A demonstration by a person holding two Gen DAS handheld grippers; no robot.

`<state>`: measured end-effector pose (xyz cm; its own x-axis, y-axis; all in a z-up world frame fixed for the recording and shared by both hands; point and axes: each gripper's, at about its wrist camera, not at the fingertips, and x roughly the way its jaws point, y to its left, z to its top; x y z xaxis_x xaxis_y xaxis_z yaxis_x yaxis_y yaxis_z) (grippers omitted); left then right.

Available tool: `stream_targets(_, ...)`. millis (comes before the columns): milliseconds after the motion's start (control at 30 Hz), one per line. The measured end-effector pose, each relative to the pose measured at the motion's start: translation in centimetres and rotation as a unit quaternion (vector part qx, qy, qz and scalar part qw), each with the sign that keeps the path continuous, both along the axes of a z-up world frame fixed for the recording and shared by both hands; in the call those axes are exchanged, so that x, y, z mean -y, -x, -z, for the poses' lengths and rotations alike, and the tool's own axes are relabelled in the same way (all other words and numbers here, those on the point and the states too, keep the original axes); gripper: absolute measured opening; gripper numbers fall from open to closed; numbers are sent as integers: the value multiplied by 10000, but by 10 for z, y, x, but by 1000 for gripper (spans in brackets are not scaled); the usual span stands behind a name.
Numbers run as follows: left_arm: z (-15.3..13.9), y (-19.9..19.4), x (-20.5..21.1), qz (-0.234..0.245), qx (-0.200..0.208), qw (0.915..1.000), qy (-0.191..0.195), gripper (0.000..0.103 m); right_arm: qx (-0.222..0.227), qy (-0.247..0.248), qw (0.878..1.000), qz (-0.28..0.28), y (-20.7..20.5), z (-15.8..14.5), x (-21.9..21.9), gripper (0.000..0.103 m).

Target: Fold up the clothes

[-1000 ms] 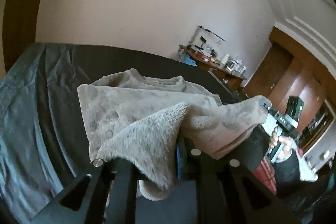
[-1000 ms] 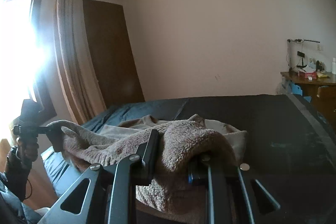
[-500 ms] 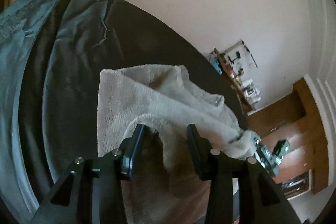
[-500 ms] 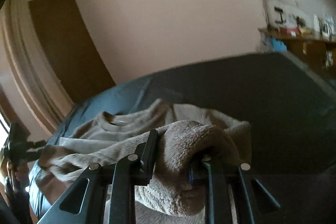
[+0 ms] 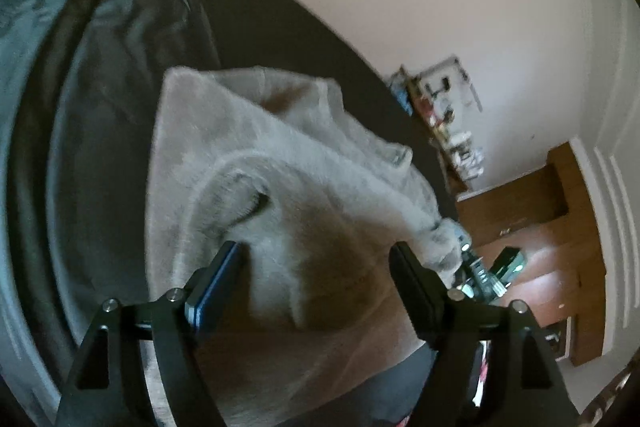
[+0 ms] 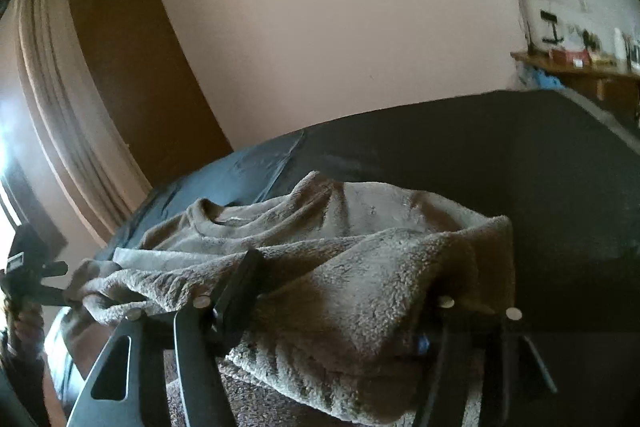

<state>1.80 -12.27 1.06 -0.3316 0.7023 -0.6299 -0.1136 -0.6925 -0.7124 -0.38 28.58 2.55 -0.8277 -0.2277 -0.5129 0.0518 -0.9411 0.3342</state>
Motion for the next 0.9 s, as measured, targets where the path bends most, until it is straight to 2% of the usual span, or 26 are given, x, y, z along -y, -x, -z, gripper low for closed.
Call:
stream_targets(133, -9, 6, -19, 99, -69, 9998, -126, 78, -81, 322, 9994, -34, -5, 1, -10, 64)
stream_targets(200, -18, 12, -19, -50, -190, 9991, -363, 59, -146, 479, 9987, 1, -6, 0, -14, 64)
stream_targets(267, -27, 20, -14, -326, -333, 9976, -517, 52, -260, 584, 9979, 106, -9, -3, -19, 64)
stream_targets(367, -28, 42, 0, -867, -319, 9938, -616, 52, -382, 654, 9969, 213, -12, -7, -22, 64)
stream_targets(433, -16, 58, 4, -1016, -107, 9929, -605, 52, -388, 664, 9968, 234, -10, -7, -21, 64)
stream_targets(567, 3, 71, 7, -1047, 99, 9931, -527, 50, -219, 510, 9983, 181, -5, -4, -15, 67)
stream_targets(667, 6, 72, 13, -1132, 132, 9908, -733, 50, -306, 456, 9982, 244, -6, -6, -14, 68)
stream_targets(767, 7, 74, 11, -1126, 185, 9908, -722, 52, -431, 550, 9968, 392, -10, -9, -21, 68)
stream_targets(900, 9, 76, 6, -1086, 279, 9920, -583, 52, -365, 928, 9941, 436, -9, -5, -34, 68)
